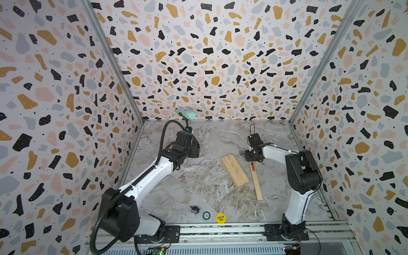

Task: Use a claw hammer to pull out a nail
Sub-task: Pick up the hammer at the center of the board.

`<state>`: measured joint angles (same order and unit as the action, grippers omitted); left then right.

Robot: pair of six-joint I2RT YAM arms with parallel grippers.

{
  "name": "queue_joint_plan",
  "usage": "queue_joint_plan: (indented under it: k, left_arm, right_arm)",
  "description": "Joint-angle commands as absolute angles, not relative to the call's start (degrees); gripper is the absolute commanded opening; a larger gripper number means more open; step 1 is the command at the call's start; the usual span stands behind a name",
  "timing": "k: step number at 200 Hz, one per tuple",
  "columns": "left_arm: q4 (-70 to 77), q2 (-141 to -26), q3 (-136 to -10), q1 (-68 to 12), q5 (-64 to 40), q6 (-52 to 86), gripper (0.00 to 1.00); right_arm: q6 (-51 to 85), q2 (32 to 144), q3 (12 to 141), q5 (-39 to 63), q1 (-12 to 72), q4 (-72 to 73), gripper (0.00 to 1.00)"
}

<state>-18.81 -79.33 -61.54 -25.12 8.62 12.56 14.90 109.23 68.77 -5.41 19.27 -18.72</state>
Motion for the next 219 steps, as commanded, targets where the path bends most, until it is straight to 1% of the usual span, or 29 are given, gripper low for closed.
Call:
queue_joint_plan:
  k: [1, 102, 148, 219]
  left_arm:
    - [-17.4, -78.5, -61.8, -24.8, 7.5, 12.7, 0.78]
    - [-16.8, -78.4, -61.6, -24.2, 4.8, 13.0, 0.78]
    - [-15.8, -78.2, -61.2, -23.7, 1.6, 13.3, 0.78]
    - [-14.2, -78.0, -60.8, -23.0, -3.2, 14.0, 0.78]
  right_arm:
    - [14.3, 104.0, 72.3, -6.0, 19.9, -19.6, 0.00]
    - [13.6, 99.5, 74.7, -9.1, 22.6, -23.0, 0.00]
    - [12.2, 96.8, 77.2, -11.8, 25.9, -25.4, 0.00]
    - [7.0, 89.9, 79.1, -15.8, 32.9, -24.9, 0.00]
